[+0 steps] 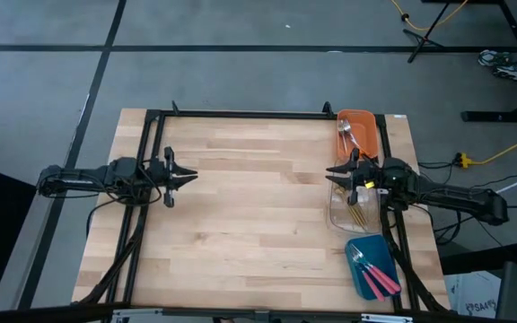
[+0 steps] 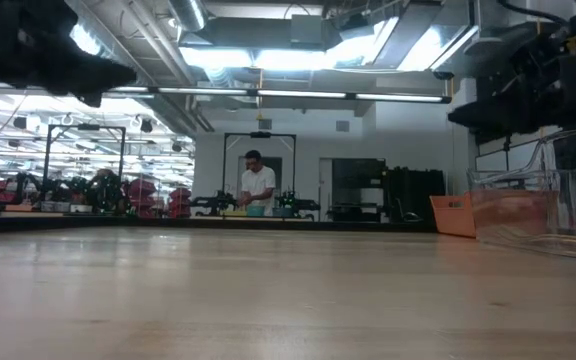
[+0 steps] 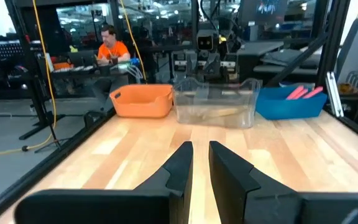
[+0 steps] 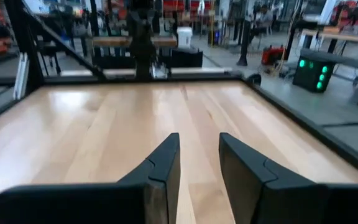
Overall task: Sort silverware by color (type)
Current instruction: Return to Home Position
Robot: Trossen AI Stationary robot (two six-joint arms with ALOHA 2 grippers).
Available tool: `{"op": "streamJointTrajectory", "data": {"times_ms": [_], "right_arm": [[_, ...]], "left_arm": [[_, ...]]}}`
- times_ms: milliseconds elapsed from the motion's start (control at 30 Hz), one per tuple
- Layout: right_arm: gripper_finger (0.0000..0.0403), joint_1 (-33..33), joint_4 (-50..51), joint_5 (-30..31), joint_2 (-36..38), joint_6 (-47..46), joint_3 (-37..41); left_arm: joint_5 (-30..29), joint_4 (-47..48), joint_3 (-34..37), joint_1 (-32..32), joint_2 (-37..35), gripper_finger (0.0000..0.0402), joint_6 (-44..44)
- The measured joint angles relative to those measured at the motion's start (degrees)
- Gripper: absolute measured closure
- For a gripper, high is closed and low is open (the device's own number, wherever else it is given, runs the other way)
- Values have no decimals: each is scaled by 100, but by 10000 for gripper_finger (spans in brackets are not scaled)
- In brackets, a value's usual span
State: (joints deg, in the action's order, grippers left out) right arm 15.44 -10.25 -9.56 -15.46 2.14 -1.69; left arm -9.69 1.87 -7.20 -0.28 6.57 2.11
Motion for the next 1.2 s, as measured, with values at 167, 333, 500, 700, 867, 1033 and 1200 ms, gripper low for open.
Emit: {"op": "streamJointTrajectory", "data": {"times_ms": [167, 333, 500, 700, 867, 1033, 1200], "right_arm": [[304, -2, 482, 4, 0, 154, 0], [304, -4, 669, 70, 0, 159, -2], [304, -4, 786, 567, -4, 138, -1], [304, -4, 752, 759, -4, 137, 57], [304, -4, 922, 850, -112, 69, 122], [304, -4, 930, 871, -116, 65, 122], [304, -4, 933, 907, -116, 69, 122]], "left_arm": [[-2, -166, 440, 1, 0, 356, -61], [4, -485, 677, 13, 29, 356, -279], [-31, -501, 677, 16, 9, 356, -158], [-31, -487, 677, 16, 11, 356, -162], [-31, -483, 677, 16, 11, 356, -161], [-24, -408, 677, 16, 11, 356, -160], [-17, -409, 677, 16, 11, 356, -155]]}}
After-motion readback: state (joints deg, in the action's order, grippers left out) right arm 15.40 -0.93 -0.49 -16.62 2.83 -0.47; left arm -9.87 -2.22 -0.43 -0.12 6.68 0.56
